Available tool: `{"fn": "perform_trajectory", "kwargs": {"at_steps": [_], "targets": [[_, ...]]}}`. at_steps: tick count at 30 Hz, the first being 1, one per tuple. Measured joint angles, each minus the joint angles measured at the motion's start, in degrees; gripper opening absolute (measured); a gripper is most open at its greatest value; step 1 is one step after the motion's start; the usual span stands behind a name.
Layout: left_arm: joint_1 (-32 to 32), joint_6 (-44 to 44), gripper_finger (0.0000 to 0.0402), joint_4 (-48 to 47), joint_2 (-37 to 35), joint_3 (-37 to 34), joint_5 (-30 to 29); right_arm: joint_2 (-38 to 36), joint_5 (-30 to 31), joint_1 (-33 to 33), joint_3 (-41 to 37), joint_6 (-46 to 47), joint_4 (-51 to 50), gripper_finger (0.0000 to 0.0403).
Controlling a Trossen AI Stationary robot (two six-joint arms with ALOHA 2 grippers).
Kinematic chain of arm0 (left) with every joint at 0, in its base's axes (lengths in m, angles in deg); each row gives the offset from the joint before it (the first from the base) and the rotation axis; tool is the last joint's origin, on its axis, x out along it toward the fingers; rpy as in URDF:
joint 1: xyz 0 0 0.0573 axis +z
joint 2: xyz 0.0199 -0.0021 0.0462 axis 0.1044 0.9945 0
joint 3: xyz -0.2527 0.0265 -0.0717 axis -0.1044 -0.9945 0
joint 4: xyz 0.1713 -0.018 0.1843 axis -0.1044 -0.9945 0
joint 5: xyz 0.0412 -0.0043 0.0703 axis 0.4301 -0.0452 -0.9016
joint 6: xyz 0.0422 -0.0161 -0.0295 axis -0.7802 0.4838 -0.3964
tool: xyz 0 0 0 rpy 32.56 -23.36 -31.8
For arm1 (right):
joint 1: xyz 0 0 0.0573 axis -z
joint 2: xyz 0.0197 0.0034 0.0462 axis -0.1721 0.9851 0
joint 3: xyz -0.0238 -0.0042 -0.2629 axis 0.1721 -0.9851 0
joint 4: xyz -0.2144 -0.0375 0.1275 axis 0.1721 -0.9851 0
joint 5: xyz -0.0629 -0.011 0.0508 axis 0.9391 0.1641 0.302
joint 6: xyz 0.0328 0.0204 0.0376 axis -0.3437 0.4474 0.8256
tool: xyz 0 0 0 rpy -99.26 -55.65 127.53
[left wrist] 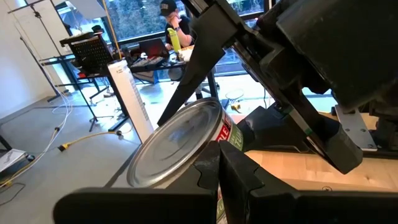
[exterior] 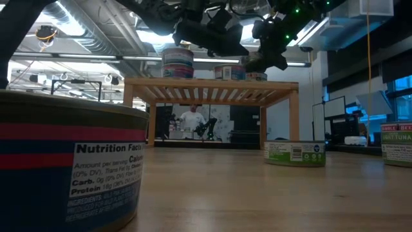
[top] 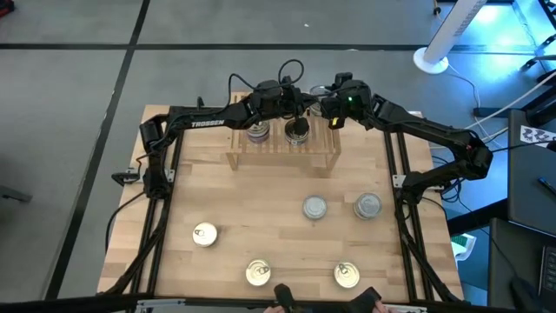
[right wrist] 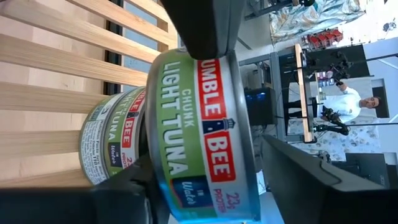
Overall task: Stack canned seafood by type on shelf
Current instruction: Stack the green tuna can on top of the green tuna can on the shelf
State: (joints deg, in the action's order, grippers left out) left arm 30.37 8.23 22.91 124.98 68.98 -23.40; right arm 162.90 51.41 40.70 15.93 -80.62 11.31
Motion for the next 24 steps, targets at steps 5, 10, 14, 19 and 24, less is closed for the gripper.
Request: {"fn": "perform_trajectory", "kwargs": {"at_steps": [5,10,14,19,24], "targets": [[0.4,0.0,0.0003,0.0,0.0,0.0,0.0,0.0,0.4,0.0,0.0,0.3,0.0,0.0225],[1.5,0.0,0.0003,0.0,0.0,0.0,0.0,0.0,0.4,0.0,0.0,0.4,0.0,0.0225],[1.9,1.3,0.0003,0.0,0.0,0.0,0.0,0.0,0.5,0.0,0.0,0.4,0.0,0.0225],[0.6,1.0,0.0003,0.1,0.0,0.0,2.4,0.0,0.6,0.0,0.0,0.3,0.0,0.0225],[-0.8,0.9,0.0003,0.3,0.0,0.0,2.5,0.0,0.6,0.0,0.0,0.3,0.0,0.0225]]}}
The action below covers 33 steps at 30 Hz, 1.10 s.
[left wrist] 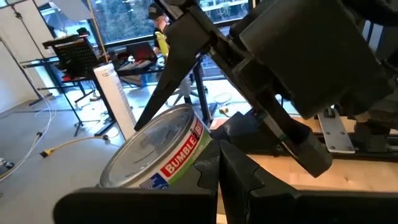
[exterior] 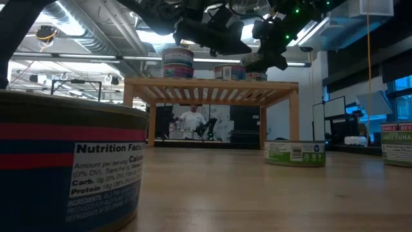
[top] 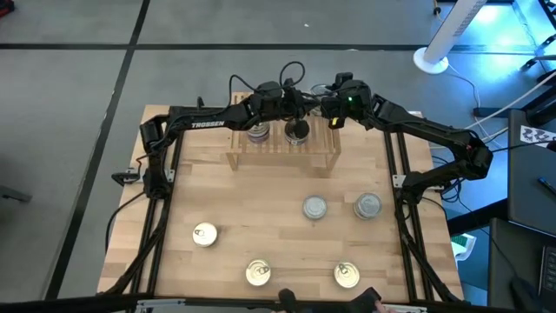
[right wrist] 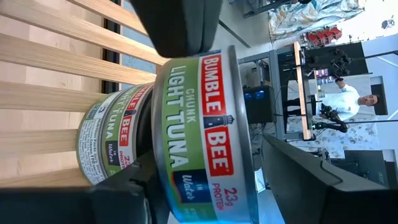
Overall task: Stack canned seafood by type on shelf
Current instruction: Stack the green tuna can on top of the green tuna can on the shelf
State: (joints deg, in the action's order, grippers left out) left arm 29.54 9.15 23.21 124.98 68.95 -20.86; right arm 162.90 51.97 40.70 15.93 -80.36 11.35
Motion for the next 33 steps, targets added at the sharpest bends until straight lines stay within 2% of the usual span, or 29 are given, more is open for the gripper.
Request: {"fn": "perform_trajectory", "kwargs": {"at_steps": [9,18,33], "targets": [[0.1,0.5,0.0003,4.7,4.1,0.0,-0.3,0.0,-0.1,0.0,0.0,0.0,0.0,0.0225],[0.1,0.4,0.0003,9.1,4.1,0.0,-0.9,0.0,-0.1,0.0,0.0,-0.1,0.1,0.0225],[1.3,1.0,0.0003,8.5,4.1,0.0,-3.5,0.0,-2.1,-0.1,0.0,-0.1,0.2,0.0225]]}}
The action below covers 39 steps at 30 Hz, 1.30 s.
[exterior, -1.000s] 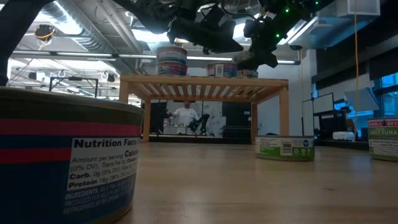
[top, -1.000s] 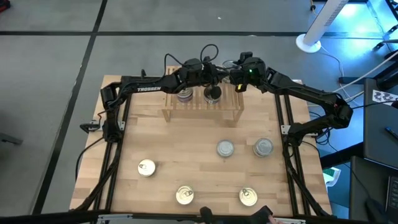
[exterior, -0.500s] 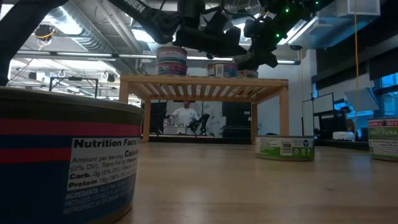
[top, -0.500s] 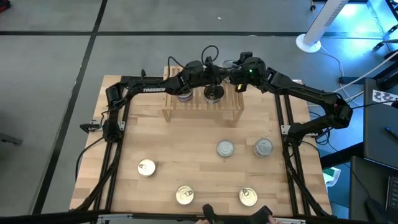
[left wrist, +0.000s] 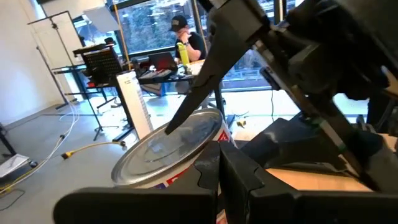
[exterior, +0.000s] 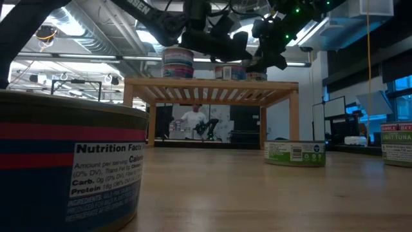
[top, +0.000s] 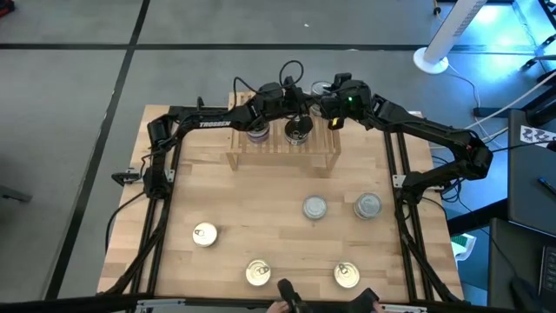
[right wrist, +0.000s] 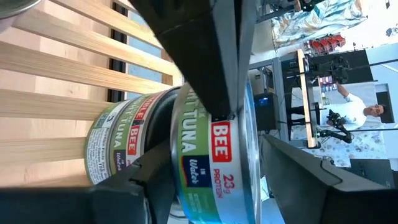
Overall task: Stack canned seafood by type on shelf
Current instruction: Stack the green tuna can on top of the green tuna can on the shelf, then stack the blue tuna can on top of the blue tuna can on the shelf
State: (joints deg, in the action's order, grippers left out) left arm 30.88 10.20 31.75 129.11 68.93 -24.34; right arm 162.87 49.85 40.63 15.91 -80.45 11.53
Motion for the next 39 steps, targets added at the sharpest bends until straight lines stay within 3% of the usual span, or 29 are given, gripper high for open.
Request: {"fn": "perform_trajectory", "kwargs": {"at_steps": [11,21,39], "targets": [[0.4,-0.6,0.0003,0.0,0.0,0.0,-0.6,0.0,-0.1,0.0,0.0,0.0,0.0,0.0225],[0.4,-0.8,0.0003,0.0,-0.1,0.0,-0.6,0.0,-4.5,0.0,0.0,0.1,-0.1,0.0225],[0.3,-0.8,0.0003,-0.3,-0.1,0.0,-0.3,-0.1,-3.8,-3.8,0.0,-0.1,0.2,0.0225]]}}
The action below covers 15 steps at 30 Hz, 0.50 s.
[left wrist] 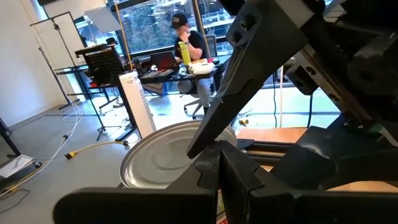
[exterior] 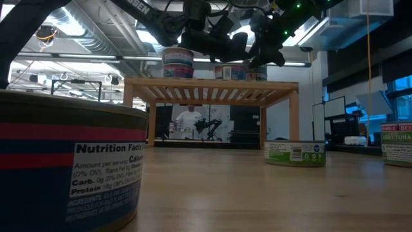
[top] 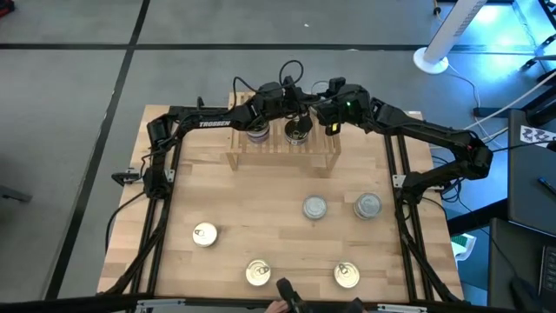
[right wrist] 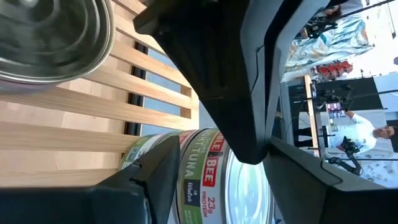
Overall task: Stack canned seafood by type on shelf
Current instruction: Stack the blue tuna can on top of the blue tuna can on the shelf
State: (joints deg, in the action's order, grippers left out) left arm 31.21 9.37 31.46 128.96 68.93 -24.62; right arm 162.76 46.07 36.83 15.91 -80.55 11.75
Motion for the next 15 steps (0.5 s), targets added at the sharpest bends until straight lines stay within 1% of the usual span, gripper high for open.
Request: {"fn": "perform_trajectory", "kwargs": {"at_steps": [7,12,15], "targets": [[0.0,0.2,0.0003,0.3,0.0,0.0,-0.1,-0.7,0.4,-0.1,0.0,0.1,-0.4,0.0225],[0.0,0.4,0.0003,0.4,-0.1,0.0,-0.5,-4.5,2.2,-1.6,0.0,0.4,-0.5,0.0225],[-0.2,0.4,0.0003,1.2,-0.5,0.0,-0.5,-7.3,2.4,-3.2,0.0,2.2,-0.6,0.0225]]}}
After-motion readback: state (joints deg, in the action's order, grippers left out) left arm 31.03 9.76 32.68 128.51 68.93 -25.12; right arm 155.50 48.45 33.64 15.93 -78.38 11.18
